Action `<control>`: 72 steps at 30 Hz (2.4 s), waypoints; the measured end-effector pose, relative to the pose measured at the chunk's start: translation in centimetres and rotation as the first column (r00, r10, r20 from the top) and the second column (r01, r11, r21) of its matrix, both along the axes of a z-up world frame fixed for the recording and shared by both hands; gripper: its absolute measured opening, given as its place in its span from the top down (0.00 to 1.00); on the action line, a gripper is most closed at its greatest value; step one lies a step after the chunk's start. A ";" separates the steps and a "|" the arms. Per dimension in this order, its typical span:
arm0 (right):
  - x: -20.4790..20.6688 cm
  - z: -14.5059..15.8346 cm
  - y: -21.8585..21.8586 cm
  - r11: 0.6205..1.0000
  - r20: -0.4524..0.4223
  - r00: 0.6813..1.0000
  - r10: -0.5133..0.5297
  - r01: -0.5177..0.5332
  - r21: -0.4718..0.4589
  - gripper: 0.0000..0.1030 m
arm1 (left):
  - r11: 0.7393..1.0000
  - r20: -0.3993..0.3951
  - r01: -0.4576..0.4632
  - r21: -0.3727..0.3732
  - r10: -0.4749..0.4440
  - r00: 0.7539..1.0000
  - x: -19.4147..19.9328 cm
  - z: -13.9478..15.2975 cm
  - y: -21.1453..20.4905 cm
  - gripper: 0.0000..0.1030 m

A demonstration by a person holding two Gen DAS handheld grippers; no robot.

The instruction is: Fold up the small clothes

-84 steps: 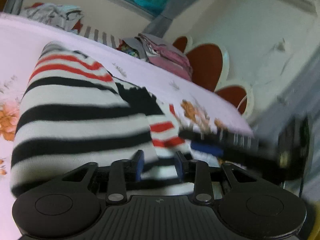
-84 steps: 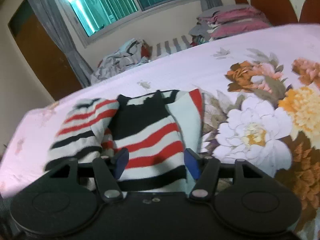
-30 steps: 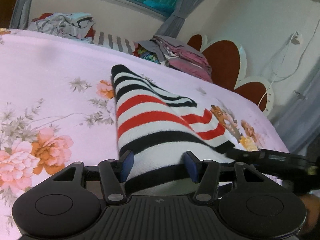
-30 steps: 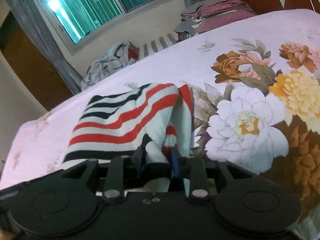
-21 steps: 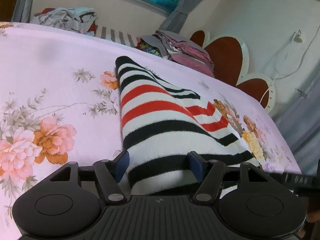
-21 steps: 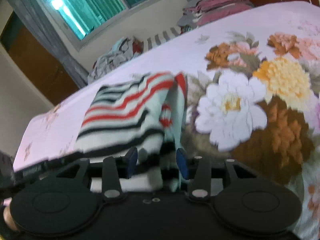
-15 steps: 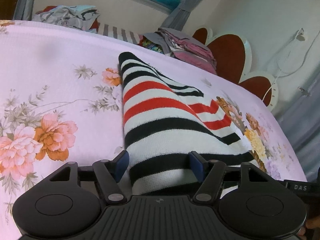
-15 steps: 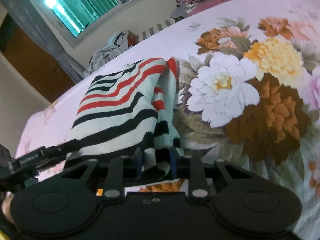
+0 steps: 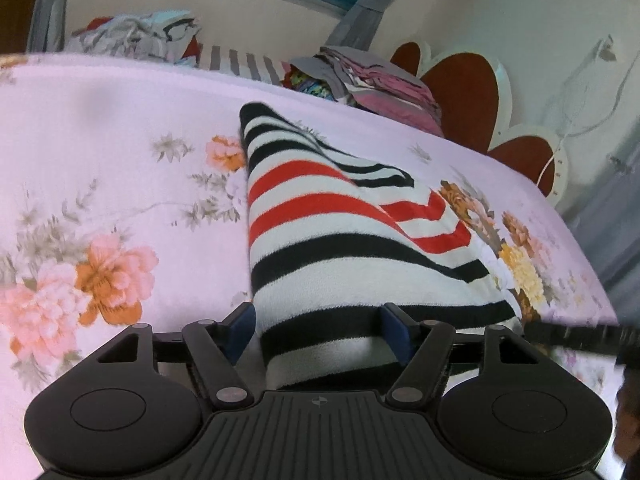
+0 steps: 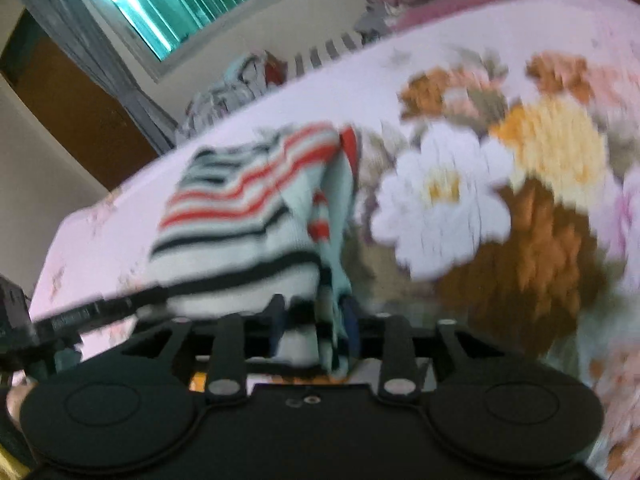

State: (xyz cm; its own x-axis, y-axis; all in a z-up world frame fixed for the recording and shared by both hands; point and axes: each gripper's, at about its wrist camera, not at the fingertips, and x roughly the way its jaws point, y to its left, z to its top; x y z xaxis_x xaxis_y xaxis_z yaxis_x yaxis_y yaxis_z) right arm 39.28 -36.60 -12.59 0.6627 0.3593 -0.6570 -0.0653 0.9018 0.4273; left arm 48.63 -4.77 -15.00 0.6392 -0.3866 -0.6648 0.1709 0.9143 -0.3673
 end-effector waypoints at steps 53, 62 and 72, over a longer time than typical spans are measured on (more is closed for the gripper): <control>9.5 0.5 3.3 0.984 0.157 0.987 -0.042 0.069 -0.166 0.79 | 1.000 0.043 -0.010 0.010 0.010 0.999 4.6 1.1 -1.3 0.26; 8.8 -3.0 4.8 0.957 0.102 0.995 -0.001 0.030 -0.288 0.79 | 1.000 0.033 -0.019 0.009 0.019 0.999 4.5 -0.3 -1.5 0.23; 3.5 -0.3 5.1 0.964 0.131 0.991 0.016 0.019 -0.263 0.80 | 1.000 0.016 -0.016 0.007 0.016 1.000 0.8 1.1 0.0 0.23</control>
